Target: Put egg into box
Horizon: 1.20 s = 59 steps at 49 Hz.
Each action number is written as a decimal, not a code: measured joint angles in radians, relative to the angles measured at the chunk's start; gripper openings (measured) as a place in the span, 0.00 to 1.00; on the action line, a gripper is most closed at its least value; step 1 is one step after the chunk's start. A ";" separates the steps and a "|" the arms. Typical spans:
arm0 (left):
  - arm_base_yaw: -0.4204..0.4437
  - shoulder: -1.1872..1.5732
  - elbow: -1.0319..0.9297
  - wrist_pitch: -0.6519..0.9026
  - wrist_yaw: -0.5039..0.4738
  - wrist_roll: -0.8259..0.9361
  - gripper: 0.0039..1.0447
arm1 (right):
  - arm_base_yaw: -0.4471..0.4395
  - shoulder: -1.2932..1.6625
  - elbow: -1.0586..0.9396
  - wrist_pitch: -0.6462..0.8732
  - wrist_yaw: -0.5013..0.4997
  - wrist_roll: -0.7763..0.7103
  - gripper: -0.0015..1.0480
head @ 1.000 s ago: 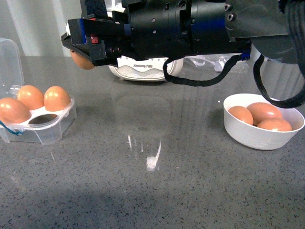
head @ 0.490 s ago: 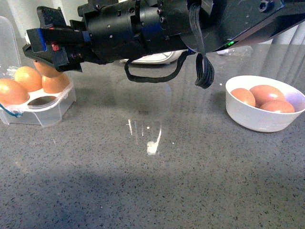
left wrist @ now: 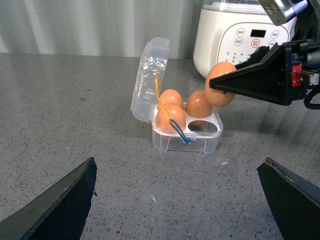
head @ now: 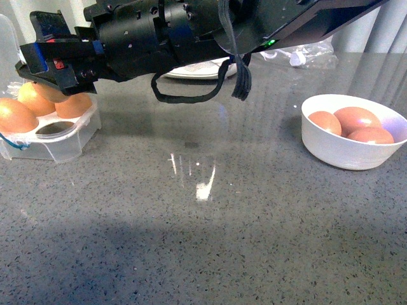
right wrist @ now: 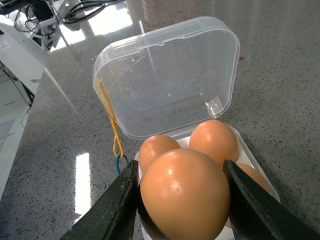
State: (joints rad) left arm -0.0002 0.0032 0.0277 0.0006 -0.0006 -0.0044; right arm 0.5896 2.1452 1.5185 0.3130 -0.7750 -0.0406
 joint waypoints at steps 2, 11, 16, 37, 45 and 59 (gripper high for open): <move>0.000 0.000 0.000 0.000 0.000 0.000 0.94 | 0.002 0.008 0.013 -0.005 -0.002 -0.004 0.41; 0.000 0.000 0.000 0.000 0.000 0.000 0.94 | 0.010 0.048 0.068 -0.026 0.000 -0.017 0.41; 0.000 0.000 0.000 0.000 0.000 0.000 0.94 | 0.014 0.055 0.086 -0.032 0.002 -0.023 0.41; 0.000 0.000 0.000 0.000 0.000 0.000 0.94 | 0.022 0.074 0.117 -0.030 0.026 -0.012 0.85; 0.000 0.000 0.000 0.000 0.000 0.000 0.94 | 0.019 0.065 0.087 0.025 0.061 0.006 0.93; 0.000 0.000 0.000 0.000 0.000 0.000 0.94 | -0.033 -0.050 -0.068 0.208 0.282 0.078 0.93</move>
State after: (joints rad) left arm -0.0002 0.0032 0.0277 0.0006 -0.0006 -0.0044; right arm 0.5564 2.0949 1.4506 0.5213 -0.4927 0.0372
